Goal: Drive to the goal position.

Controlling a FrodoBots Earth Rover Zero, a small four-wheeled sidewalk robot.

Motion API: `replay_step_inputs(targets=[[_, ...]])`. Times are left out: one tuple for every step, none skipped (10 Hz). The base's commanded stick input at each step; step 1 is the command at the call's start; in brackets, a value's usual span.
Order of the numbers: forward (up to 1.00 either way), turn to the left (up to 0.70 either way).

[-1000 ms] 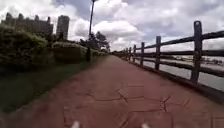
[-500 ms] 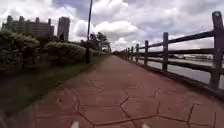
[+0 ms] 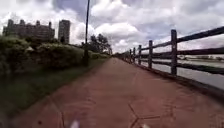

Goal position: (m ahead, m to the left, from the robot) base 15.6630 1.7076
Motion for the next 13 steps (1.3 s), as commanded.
replay_step_inputs(targets=[[1.00, 0.00], [1.00, 0.00], [1.00, 0.00], [1.00, -0.27], [1.00, -0.27], [1.00, -0.27], [1.00, -0.25], [1.00, -0.11], [1.00, 0.00], [1.00, 0.00], [1.00, 0.00], [1.00, -0.14], [1.00, -0.27]])
